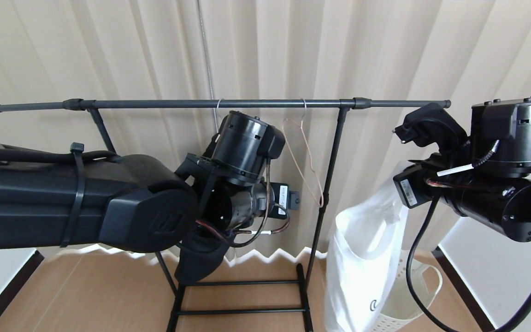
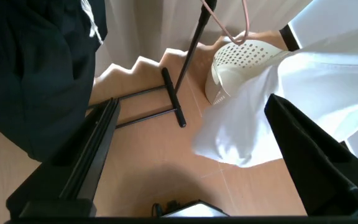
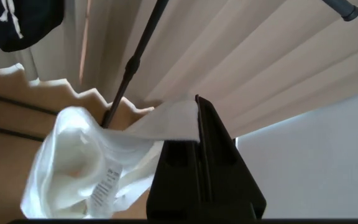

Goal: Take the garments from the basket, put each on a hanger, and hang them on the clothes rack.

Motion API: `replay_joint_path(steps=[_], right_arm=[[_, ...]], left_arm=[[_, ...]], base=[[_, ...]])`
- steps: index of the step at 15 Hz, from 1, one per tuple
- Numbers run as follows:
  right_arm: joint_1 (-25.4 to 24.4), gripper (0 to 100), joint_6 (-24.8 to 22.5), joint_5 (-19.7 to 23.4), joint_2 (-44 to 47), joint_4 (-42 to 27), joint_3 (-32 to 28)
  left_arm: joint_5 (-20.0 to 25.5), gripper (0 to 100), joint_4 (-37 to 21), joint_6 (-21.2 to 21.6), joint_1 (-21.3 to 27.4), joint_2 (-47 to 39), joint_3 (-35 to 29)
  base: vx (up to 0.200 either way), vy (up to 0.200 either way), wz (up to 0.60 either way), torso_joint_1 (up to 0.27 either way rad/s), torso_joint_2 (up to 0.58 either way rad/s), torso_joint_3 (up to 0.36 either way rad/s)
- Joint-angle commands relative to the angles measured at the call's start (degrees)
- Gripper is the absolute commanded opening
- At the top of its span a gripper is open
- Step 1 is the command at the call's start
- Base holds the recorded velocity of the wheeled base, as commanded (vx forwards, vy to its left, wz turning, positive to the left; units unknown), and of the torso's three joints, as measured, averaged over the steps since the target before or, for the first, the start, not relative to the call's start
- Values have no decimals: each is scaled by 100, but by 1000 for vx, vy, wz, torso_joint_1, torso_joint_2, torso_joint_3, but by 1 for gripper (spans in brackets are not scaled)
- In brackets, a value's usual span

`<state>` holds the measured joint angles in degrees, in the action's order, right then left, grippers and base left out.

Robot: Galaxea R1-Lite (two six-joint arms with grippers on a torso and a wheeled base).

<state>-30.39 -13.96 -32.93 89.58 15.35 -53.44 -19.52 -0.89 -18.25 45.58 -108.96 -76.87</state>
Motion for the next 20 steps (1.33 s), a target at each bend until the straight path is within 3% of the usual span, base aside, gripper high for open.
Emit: replay_joint_path(steps=[1, 7, 11, 12, 13, 14, 18, 20], right_arm=[[51, 0, -10, 6, 25, 3, -17], [51, 0, -10, 6, 16, 3, 18], [51, 0, -10, 6, 25, 3, 9], [51, 0, -10, 6, 25, 3, 9], [51, 0, -46, 6, 25, 3, 27], [51, 0, -81, 6, 34, 3, 27], [51, 0, -98, 6, 174, 3, 27], [51, 0, -98, 6, 253, 30, 18]], left_arm=[[1, 100, 1, -3, 12, 24, -12], [-8, 100, 19, 102, -102, -152, -258], [71, 100, 1214, 1175, -445, -767, -548], [71, 100, 1232, 1192, -454, -785, -548], [71, 100, 1539, 1605, -541, -1198, -812], [71, 100, 1548, 1684, -559, -1338, -970], [18, 100, 1557, 1693, -585, -2279, -2183], [27, 100, 1627, 1623, -603, -2455, -2446]], base=[[0, 0, 0, 0, 0, 0], [0, 0, 0, 0, 0, 0], [0, 0, 0, 0, 0, 0], [0, 0, 0, 0, 0, 0], [0, 0, 0, 0, 0, 0], [0, 0, 0, 0, 0, 0], [0, 0, 0, 0, 0, 0], [0, 0, 0, 0, 0, 0]])
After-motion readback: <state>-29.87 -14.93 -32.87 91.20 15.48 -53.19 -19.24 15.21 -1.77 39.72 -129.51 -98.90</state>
